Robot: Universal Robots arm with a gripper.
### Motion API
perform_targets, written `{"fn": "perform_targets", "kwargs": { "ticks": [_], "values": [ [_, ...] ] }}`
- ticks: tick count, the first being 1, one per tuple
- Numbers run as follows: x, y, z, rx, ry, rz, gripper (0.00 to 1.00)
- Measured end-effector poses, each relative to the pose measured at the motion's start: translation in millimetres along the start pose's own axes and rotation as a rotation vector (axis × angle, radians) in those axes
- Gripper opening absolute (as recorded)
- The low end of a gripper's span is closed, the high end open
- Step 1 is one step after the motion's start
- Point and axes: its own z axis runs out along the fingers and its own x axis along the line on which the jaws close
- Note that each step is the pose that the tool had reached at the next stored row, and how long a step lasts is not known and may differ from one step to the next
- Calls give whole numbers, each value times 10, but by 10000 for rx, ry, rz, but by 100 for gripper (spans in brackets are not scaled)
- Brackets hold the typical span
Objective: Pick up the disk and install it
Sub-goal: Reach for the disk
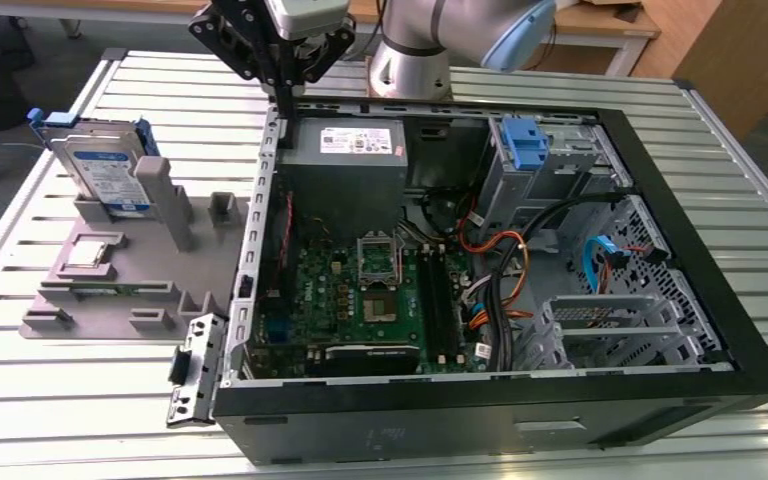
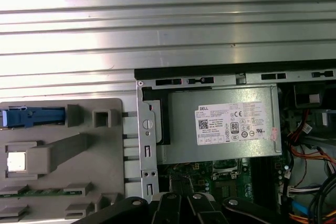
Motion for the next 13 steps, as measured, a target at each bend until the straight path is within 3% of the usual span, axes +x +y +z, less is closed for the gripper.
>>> {"fn": "perform_targets", "kwargs": {
  "ticks": [13],
  "values": [
    [45,-3,-2,0,0,-1,10]
  ]
}}
